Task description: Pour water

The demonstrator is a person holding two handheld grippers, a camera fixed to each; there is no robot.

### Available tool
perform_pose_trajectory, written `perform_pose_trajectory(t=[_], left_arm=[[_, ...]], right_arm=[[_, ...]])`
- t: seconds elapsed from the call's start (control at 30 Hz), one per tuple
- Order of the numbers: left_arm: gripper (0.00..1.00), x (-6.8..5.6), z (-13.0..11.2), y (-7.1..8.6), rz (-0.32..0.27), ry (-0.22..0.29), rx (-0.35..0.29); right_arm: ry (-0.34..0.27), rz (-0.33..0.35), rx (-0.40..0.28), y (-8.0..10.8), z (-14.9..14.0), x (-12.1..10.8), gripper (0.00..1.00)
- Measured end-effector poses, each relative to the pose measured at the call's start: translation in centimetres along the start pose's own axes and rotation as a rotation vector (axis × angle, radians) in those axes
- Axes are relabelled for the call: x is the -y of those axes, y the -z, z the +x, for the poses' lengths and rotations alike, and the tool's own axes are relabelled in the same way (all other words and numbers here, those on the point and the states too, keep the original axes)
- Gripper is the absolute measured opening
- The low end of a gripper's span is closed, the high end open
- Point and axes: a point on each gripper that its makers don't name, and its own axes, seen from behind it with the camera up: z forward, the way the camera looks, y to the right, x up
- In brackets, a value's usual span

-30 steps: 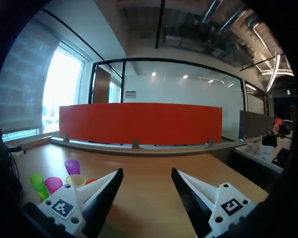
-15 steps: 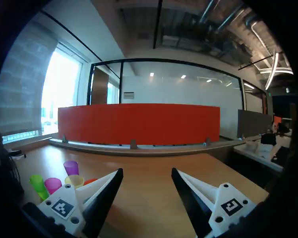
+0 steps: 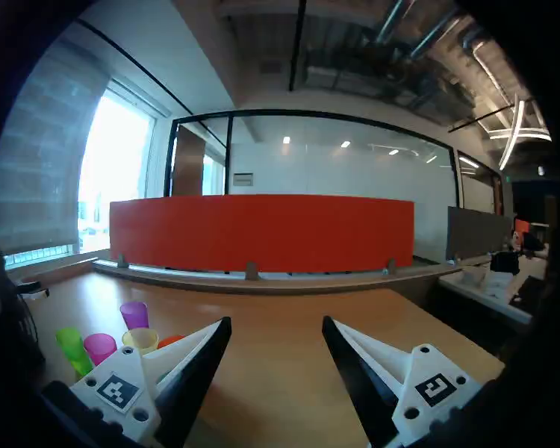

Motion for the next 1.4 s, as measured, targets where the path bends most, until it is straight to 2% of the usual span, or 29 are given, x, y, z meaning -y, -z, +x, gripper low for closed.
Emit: perform_pose_trajectory(t=[0.47, 0.9, 1.17, 1.4], left_arm=[[0.90, 0.0, 0.0, 0.0, -0.003, 0.001, 0.001], [0.90, 0.0, -0.1, 0.0, -0.003, 0.000, 0.000], [0.90, 0.0, -0.1, 0.0, -0.003, 0.000, 0.000], [0.91, 0.0, -0.1, 0.0, -0.003, 0.000, 0.000]], right_arm=[[0.005, -0.006, -0.002, -0.2, -0.3, -0.5, 0.94], [0.027, -0.005, -0.054, -0.6, -0.6, 0.2, 0.94], [0.002, 0.011, -0.087, -0.7, -1.7, 0.8, 0.95], [-0.028, -0.003, -0.110, -0.6, -2.3, 0.7, 0.96]])
